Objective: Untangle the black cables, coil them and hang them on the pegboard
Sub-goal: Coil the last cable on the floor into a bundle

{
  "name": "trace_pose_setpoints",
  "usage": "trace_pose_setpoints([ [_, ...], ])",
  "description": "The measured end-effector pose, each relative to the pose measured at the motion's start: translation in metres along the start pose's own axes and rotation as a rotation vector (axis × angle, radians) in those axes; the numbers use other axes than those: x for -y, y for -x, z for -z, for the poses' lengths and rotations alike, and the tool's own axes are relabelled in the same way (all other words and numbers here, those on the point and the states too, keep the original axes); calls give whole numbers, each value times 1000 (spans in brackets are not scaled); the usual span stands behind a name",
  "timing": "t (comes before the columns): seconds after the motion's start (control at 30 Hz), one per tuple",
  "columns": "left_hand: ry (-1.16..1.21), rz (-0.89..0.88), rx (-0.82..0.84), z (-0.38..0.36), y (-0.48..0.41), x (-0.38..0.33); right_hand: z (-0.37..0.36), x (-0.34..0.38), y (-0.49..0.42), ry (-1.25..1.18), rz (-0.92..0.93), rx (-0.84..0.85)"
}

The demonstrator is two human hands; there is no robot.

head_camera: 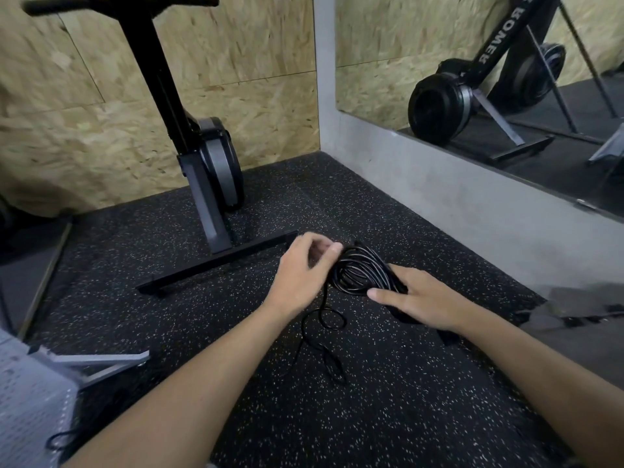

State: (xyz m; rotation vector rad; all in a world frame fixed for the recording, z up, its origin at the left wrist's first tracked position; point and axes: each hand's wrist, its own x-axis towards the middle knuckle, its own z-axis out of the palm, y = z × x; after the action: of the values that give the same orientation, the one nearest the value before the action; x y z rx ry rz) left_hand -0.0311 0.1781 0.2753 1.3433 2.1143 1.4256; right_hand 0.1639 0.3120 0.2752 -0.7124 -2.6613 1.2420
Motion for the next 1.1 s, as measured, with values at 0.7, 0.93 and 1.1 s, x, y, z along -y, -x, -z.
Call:
trace_pose_setpoints([
  [0.7,93,264,342,-7,9,29,36,-7,5,-843,-136,-387],
  [0.93,193,233,353,-29,2,2,25,-2,6,-808,-94,-239],
  [1.1,234,271,308,-35,3,10,20,1,5,-886,-70,-288],
])
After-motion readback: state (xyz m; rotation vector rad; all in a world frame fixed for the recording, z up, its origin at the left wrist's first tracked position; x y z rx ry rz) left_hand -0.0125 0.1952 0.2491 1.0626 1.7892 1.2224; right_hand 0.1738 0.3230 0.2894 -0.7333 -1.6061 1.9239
